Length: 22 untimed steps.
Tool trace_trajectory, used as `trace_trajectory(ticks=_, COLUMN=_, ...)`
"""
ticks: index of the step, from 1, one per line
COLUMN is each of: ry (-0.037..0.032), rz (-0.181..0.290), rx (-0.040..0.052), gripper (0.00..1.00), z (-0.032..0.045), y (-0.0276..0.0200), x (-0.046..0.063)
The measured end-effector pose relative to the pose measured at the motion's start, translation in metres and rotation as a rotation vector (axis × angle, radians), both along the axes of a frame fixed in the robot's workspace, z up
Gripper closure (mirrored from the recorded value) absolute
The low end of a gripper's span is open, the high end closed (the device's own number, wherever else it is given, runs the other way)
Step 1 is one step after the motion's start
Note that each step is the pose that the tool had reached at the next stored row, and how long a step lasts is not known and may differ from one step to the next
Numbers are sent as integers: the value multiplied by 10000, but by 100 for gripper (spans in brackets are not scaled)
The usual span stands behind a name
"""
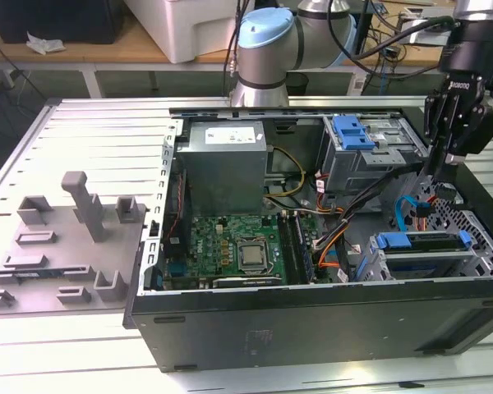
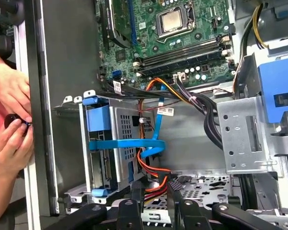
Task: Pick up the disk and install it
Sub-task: 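Insert the first disk wire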
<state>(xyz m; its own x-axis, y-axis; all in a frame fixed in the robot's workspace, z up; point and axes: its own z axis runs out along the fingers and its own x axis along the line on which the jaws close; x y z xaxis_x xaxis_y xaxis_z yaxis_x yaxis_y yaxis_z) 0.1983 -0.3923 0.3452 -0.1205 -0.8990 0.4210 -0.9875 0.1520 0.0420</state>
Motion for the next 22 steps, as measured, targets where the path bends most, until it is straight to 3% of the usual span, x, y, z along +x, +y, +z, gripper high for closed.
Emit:
trace_trajectory(ticks=1, ry=57, rz=1, rx=-30, gripper=65, z=-1, y=0, x=2)
trace_trajectory(ticks=3, ry=313, rz=11, rx=-257, gripper=65, z=-2, y=0, x=12)
trace_trajectory(ticks=5, ry=507, rz=37, rx=-423, gripper=65, z=-3, y=-1, x=30)
trace_trajectory(ticks=7, ry=578, rz=57, rx=-458, gripper=65, z=-9, y=-1, x=50)
trace_trajectory(ticks=16, ry=605, rz=88, rx=-486, gripper=65, z=-57, y=-5, x=80)
trace_trajectory(ticks=22, ry=608, rz=87, rx=-486, gripper=65, z=-76, y=-46, x=123)
